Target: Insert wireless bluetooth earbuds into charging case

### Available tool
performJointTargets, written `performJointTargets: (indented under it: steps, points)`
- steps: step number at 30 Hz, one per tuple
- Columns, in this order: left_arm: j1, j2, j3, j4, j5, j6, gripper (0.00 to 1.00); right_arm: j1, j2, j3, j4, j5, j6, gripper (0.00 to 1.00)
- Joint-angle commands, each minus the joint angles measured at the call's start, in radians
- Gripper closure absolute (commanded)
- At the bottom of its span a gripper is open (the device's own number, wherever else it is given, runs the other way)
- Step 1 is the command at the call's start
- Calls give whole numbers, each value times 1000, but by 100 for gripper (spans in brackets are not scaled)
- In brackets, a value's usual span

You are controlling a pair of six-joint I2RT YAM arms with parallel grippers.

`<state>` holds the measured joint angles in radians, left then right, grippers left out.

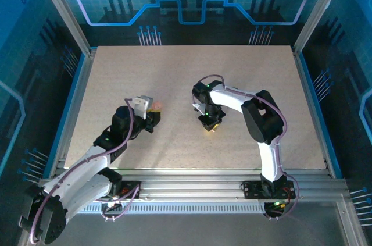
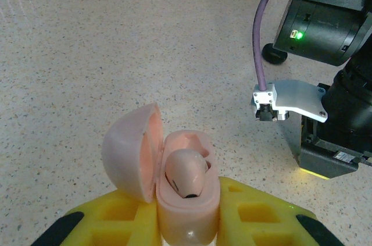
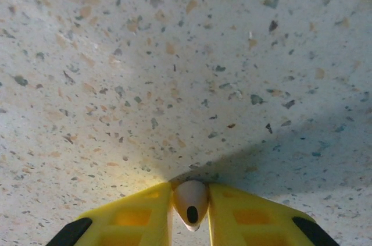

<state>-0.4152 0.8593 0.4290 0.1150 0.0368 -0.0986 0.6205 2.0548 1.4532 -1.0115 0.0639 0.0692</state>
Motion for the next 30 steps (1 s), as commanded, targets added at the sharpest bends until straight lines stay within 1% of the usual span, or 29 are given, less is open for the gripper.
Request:
performJointTargets:
  steps: [1,8,11,16,21,25,30]
  points:
    - [9,1,23,-1,-5,19,77,-6,-21,-29,44,-1,18,78]
    - [9,24,13,13,0,15,77,-5,-103,-84,108,-16,60,79]
    - [9,38,-3,47,13,3,77,-1,-153,-127,156,-6,90,80]
    - [8,109,-22,118,51,-32,77,-1,-241,-210,264,-13,150,80]
    - [6,209,-54,279,120,-75,78,2,-332,-283,382,-7,209,80]
    - [-4,317,-76,434,186,-96,78,7,-409,-339,492,-9,253,80]
    - [-54,463,-66,602,206,-95,78,8,-491,-405,616,-39,297,80]
